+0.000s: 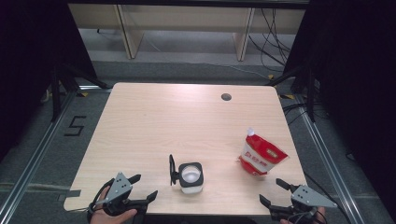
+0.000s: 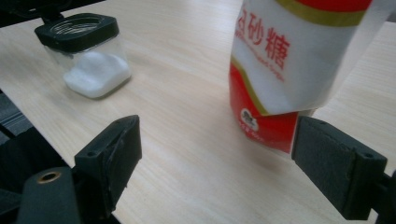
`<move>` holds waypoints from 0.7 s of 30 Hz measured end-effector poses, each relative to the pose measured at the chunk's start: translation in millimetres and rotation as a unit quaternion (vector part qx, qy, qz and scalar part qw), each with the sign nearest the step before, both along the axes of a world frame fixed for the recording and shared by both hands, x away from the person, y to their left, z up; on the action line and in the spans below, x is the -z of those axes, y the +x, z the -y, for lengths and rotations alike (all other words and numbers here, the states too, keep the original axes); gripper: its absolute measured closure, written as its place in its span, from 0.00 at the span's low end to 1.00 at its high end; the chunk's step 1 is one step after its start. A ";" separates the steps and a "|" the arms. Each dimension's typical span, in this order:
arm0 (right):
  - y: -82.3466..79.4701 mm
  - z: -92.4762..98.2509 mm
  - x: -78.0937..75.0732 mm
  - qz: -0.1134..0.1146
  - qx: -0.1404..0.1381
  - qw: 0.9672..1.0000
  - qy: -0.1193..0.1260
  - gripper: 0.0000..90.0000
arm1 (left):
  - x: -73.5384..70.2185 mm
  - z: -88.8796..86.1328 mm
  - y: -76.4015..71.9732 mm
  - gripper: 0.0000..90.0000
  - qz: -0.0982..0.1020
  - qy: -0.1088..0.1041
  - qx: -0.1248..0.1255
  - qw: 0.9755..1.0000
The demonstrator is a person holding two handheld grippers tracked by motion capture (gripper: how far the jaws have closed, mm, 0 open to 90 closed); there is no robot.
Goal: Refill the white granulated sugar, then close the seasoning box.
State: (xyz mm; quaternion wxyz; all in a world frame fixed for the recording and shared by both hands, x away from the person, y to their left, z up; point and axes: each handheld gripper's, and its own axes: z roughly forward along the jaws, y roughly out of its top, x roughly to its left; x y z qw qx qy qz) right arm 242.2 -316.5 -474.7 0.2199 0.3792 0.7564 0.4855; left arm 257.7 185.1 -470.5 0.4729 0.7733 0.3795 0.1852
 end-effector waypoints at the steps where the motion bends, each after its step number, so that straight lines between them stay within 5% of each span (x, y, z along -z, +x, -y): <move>1: -2.0 -1.7 0.6 -0.008 0.000 1.000 -0.001 0.19 | -0.8 1.2 -0.2 0.20 0.001 -0.011 0.001 1.000; 11: -1.6 -1.9 3.1 -0.010 -0.008 1.000 -0.007 0.19 | -11.3 8.6 -2.3 0.30 0.008 -0.012 0.017 1.000; 13: -3.3 -4.0 3.6 -0.025 -0.006 1.000 -0.004 0.19 | -14.6 10.6 -2.5 0.45 0.016 -0.014 0.019 1.000; 15: -1.2 -4.2 4.2 -0.015 -0.011 1.000 -0.010 0.19 | -16.2 11.9 -2.0 0.59 0.025 -0.012 0.025 0.999; 17: -3.5 -6.0 3.7 -0.036 -0.001 0.999 -0.003 0.20 | -18.1 13.0 -1.1 0.71 0.033 -0.003 0.031 0.999; 21: -1.1 -5.1 4.7 -0.026 -0.012 1.000 -0.006 0.20 | -22.9 17.1 1.2 0.90 0.036 0.000 0.036 0.999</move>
